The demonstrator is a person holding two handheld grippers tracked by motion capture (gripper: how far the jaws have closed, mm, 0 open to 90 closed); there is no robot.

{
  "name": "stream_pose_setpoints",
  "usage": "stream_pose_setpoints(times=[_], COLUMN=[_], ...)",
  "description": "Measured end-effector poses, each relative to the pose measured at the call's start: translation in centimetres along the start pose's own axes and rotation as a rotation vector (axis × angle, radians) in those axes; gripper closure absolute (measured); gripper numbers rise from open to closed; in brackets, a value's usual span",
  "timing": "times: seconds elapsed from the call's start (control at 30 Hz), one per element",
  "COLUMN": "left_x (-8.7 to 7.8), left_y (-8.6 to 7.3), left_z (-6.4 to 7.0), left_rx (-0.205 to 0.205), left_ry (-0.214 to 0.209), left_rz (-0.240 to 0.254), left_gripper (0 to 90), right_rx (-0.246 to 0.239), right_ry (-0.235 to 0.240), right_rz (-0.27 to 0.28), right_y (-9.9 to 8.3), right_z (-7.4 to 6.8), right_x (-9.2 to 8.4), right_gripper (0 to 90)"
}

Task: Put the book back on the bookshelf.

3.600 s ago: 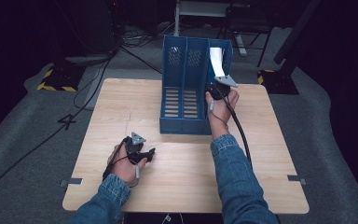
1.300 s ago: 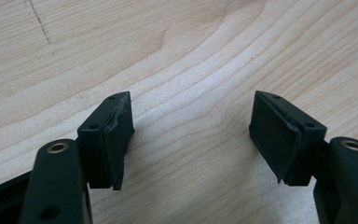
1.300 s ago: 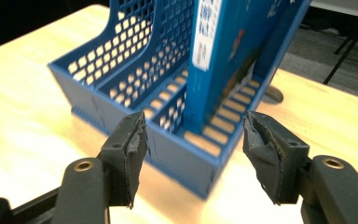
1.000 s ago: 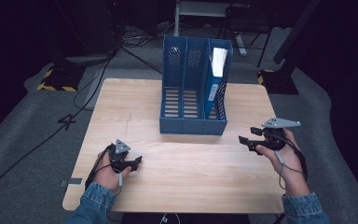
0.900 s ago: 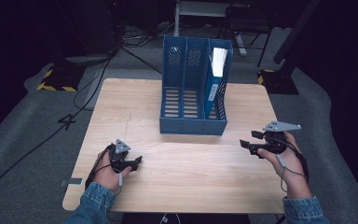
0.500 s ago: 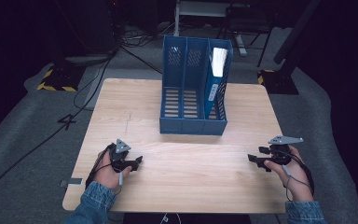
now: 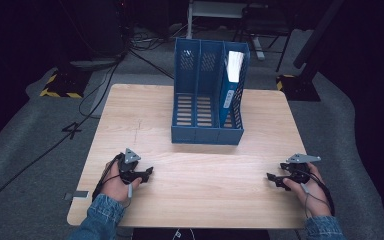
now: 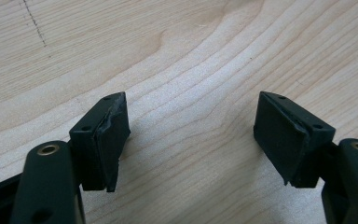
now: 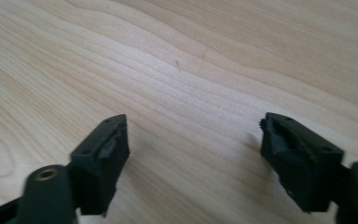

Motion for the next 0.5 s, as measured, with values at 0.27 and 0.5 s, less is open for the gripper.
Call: stream_pose_setpoints(times=[0.27,0.5], left_x=[0.09,0.13], left_y=[0.1,0.14], left_z=[0.01,0.04], left_rx=[0.002,-0.001], left_ry=[0.003,0.002], left_rz=[-0.001,-0.001], left_gripper=[26.8,26.8], right_rx=[0.033,0.055], right_ry=[-0.028,-0.048], right_rz=[0.045,0.036], right_y=[-0.11,-0.07], right_z=[-0.04,0.03], right_x=[0.76,0.91], right_gripper=[3.2,0.0])
Point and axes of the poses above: each handheld gripper's, and its own axes: x roughly forward along the jaws, y roughly out of its top, z roughly to its right, the point moved 4 cm from there along x, roughly forward along the jaws, and after that the axes turned 9 degrees about x, right-handed, at the moved point
